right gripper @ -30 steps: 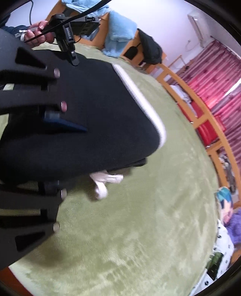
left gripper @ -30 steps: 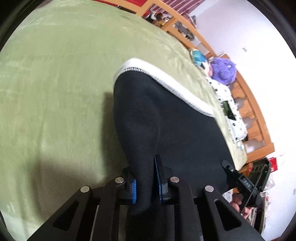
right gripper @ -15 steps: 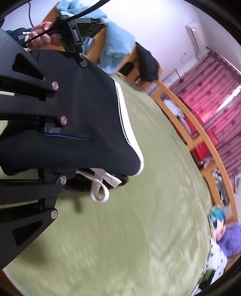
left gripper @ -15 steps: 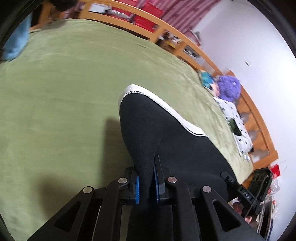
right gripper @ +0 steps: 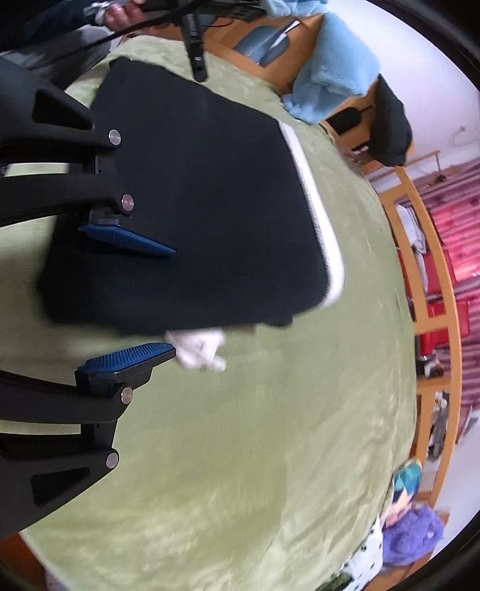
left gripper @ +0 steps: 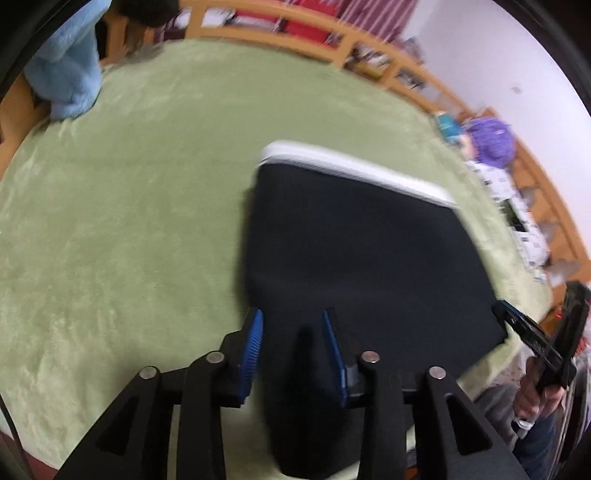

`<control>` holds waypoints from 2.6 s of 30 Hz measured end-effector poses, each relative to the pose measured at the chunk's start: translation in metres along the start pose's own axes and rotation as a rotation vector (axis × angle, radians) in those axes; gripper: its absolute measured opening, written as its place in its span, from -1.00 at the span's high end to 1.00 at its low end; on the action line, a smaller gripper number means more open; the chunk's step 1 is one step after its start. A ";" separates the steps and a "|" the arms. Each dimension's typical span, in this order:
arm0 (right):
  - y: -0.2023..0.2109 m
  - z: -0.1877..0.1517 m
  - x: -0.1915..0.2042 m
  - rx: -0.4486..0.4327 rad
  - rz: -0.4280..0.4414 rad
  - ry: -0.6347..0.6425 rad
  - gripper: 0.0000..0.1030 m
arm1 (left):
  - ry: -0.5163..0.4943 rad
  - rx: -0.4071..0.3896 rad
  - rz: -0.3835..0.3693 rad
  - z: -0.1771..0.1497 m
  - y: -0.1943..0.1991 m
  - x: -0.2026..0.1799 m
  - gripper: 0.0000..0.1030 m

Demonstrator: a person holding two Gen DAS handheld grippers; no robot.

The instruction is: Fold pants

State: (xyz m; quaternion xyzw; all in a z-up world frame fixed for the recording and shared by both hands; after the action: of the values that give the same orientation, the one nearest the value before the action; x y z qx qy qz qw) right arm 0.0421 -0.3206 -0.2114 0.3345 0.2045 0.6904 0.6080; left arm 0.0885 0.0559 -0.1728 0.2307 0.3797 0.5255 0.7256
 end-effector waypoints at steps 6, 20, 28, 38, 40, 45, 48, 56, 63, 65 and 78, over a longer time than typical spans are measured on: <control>0.041 0.012 0.022 -0.148 0.061 0.027 0.25 | -0.019 -0.022 -0.047 -0.026 0.010 -0.017 0.09; 0.025 0.003 0.018 -0.117 0.128 0.048 0.16 | -0.042 -0.051 0.023 -0.022 0.010 -0.020 -0.02; -0.044 0.089 0.044 -0.170 0.168 0.094 0.58 | -0.023 -0.106 0.016 0.073 -0.068 -0.032 -0.02; -0.114 0.089 -0.002 -0.065 0.087 -0.060 1.00 | 0.023 -0.015 0.089 0.061 -0.101 -0.019 0.08; -0.094 0.083 0.006 -0.088 0.049 -0.023 0.92 | 0.058 -0.033 0.100 0.053 -0.079 -0.020 0.06; -0.031 0.064 0.021 -0.114 -0.032 0.070 0.02 | 0.072 -0.127 0.099 0.026 -0.013 -0.036 -0.28; 0.019 0.052 0.026 -0.151 -0.061 0.067 -0.08 | -0.007 -0.168 0.157 0.011 0.026 -0.054 -0.32; 0.115 0.049 0.058 -0.200 -0.087 0.124 -0.15 | -0.018 -0.235 0.196 -0.003 0.105 -0.090 -0.54; 0.161 0.038 0.074 -0.214 -0.067 0.143 -0.85 | -0.041 -0.312 0.215 -0.010 0.150 -0.121 -0.73; 0.170 0.032 0.077 -0.244 -0.075 0.152 -0.91 | -0.039 -0.311 0.204 -0.010 0.156 -0.124 -0.78; 0.187 0.031 0.068 -0.272 -0.097 0.111 -0.92 | -0.075 -0.342 0.205 -0.017 0.173 -0.146 -0.79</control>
State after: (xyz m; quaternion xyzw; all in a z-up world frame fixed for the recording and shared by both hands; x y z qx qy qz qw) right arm -0.0700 -0.2907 -0.0469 0.2003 0.1584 0.6989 0.6680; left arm -0.0504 -0.0232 -0.0112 0.1608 0.2323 0.6443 0.7106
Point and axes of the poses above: each gripper's, at about its wrist camera, not at the fingertips, and y roughly against the way its jaws point, x to its left, z to its top, the point moved 4 cm from there along -y, roughly the way its jaws point, and after that the axes turned 7 degrees about -x, right-handed, at the moved point
